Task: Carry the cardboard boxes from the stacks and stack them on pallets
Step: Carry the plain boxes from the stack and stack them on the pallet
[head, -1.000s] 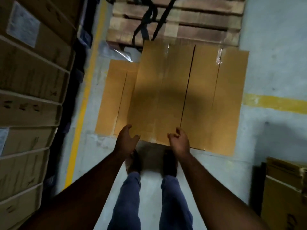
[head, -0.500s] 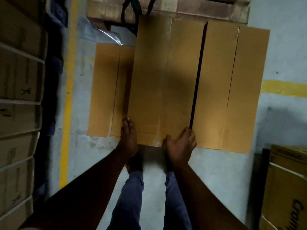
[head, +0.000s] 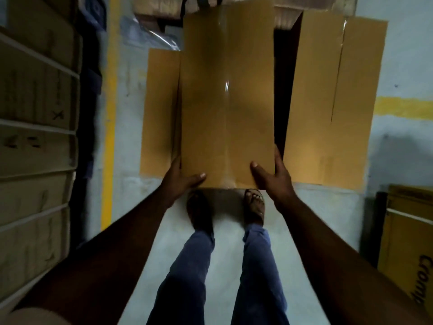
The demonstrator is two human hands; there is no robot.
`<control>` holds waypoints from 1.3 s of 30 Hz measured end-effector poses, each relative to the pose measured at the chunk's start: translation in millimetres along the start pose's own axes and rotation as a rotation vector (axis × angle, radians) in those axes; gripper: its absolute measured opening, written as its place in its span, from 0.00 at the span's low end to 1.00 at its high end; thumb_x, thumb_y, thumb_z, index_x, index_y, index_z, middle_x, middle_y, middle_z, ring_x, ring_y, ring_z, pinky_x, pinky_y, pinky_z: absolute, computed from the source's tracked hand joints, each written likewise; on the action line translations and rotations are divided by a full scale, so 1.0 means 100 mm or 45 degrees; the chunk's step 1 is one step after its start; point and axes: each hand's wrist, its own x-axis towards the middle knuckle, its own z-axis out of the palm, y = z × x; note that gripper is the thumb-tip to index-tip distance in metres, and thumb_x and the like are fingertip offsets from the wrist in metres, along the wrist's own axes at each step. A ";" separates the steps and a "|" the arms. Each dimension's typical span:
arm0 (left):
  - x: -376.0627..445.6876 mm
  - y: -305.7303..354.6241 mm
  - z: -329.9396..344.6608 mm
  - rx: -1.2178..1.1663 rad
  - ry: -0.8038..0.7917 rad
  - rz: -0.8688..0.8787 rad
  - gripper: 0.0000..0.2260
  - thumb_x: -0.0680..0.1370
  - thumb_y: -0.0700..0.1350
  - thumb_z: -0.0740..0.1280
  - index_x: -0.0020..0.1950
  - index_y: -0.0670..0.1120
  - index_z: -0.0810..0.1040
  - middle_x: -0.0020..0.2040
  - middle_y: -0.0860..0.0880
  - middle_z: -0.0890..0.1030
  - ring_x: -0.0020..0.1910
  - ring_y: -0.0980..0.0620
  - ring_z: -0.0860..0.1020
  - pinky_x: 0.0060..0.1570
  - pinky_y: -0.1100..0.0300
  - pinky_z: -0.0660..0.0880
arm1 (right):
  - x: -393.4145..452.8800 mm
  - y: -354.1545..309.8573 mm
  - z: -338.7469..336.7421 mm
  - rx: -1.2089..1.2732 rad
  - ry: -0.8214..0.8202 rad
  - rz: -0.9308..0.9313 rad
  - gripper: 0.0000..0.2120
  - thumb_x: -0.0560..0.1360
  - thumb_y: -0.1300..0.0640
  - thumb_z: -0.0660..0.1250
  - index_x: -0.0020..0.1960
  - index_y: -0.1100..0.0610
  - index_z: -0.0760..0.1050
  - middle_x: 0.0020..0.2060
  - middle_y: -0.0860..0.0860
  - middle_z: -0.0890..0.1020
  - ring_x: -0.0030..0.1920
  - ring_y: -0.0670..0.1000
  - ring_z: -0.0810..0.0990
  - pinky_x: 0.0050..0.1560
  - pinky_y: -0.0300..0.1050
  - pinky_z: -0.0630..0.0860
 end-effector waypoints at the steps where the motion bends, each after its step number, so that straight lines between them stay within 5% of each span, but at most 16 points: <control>1: -0.16 0.01 0.01 -0.010 0.032 0.004 0.47 0.69 0.49 0.82 0.80 0.51 0.59 0.70 0.53 0.73 0.66 0.48 0.76 0.63 0.47 0.79 | -0.13 -0.02 -0.08 -0.032 -0.033 -0.042 0.41 0.74 0.36 0.75 0.80 0.32 0.57 0.74 0.44 0.74 0.70 0.50 0.76 0.70 0.58 0.76; 5: -0.86 0.05 0.05 -0.010 0.117 -0.050 0.52 0.63 0.55 0.83 0.78 0.51 0.56 0.71 0.49 0.71 0.65 0.45 0.75 0.50 0.53 0.81 | -0.82 -0.12 -0.29 -0.070 -0.041 -0.113 0.41 0.71 0.30 0.72 0.79 0.30 0.56 0.73 0.45 0.75 0.71 0.50 0.76 0.72 0.57 0.75; 8: -1.55 0.07 0.08 0.020 0.077 0.005 0.56 0.60 0.60 0.84 0.80 0.52 0.57 0.71 0.49 0.72 0.66 0.43 0.76 0.59 0.46 0.80 | -1.50 -0.12 -0.51 -0.060 -0.066 -0.164 0.41 0.71 0.30 0.73 0.79 0.30 0.58 0.72 0.44 0.77 0.69 0.49 0.78 0.70 0.56 0.76; 12: -2.59 0.07 0.29 0.003 0.013 0.124 0.53 0.62 0.60 0.85 0.80 0.58 0.61 0.71 0.51 0.75 0.66 0.45 0.77 0.62 0.42 0.80 | -2.51 -0.10 -0.93 0.023 -0.052 -0.254 0.37 0.77 0.41 0.74 0.81 0.38 0.60 0.71 0.43 0.78 0.68 0.45 0.78 0.70 0.51 0.77; 17: -3.66 -0.20 0.97 -0.084 0.020 0.342 0.47 0.63 0.56 0.85 0.78 0.59 0.65 0.67 0.53 0.78 0.63 0.48 0.79 0.56 0.50 0.82 | -3.59 0.25 -1.60 0.087 0.066 -0.373 0.36 0.79 0.47 0.73 0.82 0.42 0.61 0.70 0.39 0.75 0.63 0.31 0.74 0.62 0.28 0.74; 20: -4.27 -0.45 1.50 -0.105 -0.006 0.455 0.39 0.70 0.48 0.82 0.76 0.57 0.65 0.64 0.56 0.77 0.60 0.55 0.78 0.50 0.61 0.79 | -4.17 0.61 -2.09 0.064 0.089 -0.469 0.36 0.79 0.46 0.73 0.82 0.41 0.60 0.68 0.38 0.75 0.61 0.29 0.73 0.63 0.33 0.74; 23: -4.83 -0.74 2.02 -0.117 -0.064 0.508 0.41 0.70 0.48 0.82 0.77 0.56 0.65 0.65 0.53 0.79 0.61 0.50 0.81 0.50 0.59 0.82 | -4.77 0.98 -2.65 0.052 0.140 -0.535 0.35 0.79 0.48 0.74 0.81 0.41 0.63 0.68 0.38 0.77 0.64 0.34 0.76 0.62 0.32 0.75; 26: -5.37 -0.97 2.45 -0.132 -0.132 0.574 0.35 0.72 0.43 0.80 0.75 0.54 0.68 0.63 0.50 0.82 0.60 0.48 0.83 0.49 0.57 0.83 | -5.36 1.34 -3.10 0.093 0.231 -0.566 0.34 0.77 0.48 0.76 0.79 0.40 0.65 0.68 0.37 0.79 0.65 0.38 0.79 0.69 0.46 0.76; 30: -6.02 -1.18 2.92 -0.040 -0.229 0.707 0.35 0.72 0.46 0.80 0.75 0.57 0.67 0.63 0.53 0.80 0.60 0.51 0.81 0.47 0.59 0.83 | -6.04 1.85 -3.60 0.181 0.317 -0.567 0.36 0.74 0.45 0.77 0.79 0.39 0.65 0.69 0.36 0.77 0.67 0.41 0.78 0.70 0.54 0.76; 35: -6.68 -1.49 3.48 0.003 -0.349 0.801 0.43 0.68 0.54 0.83 0.78 0.56 0.65 0.65 0.51 0.79 0.61 0.48 0.81 0.52 0.50 0.83 | -6.94 2.54 -3.95 0.389 0.447 -0.542 0.37 0.76 0.47 0.76 0.80 0.36 0.62 0.70 0.41 0.74 0.65 0.44 0.77 0.65 0.48 0.77; 39: -7.11 -1.96 3.84 0.039 -0.388 0.806 0.45 0.67 0.53 0.83 0.78 0.58 0.63 0.65 0.54 0.77 0.62 0.49 0.79 0.51 0.52 0.82 | -7.56 3.24 -4.06 0.460 0.542 -0.444 0.38 0.74 0.44 0.77 0.77 0.30 0.62 0.73 0.46 0.76 0.67 0.51 0.78 0.65 0.58 0.80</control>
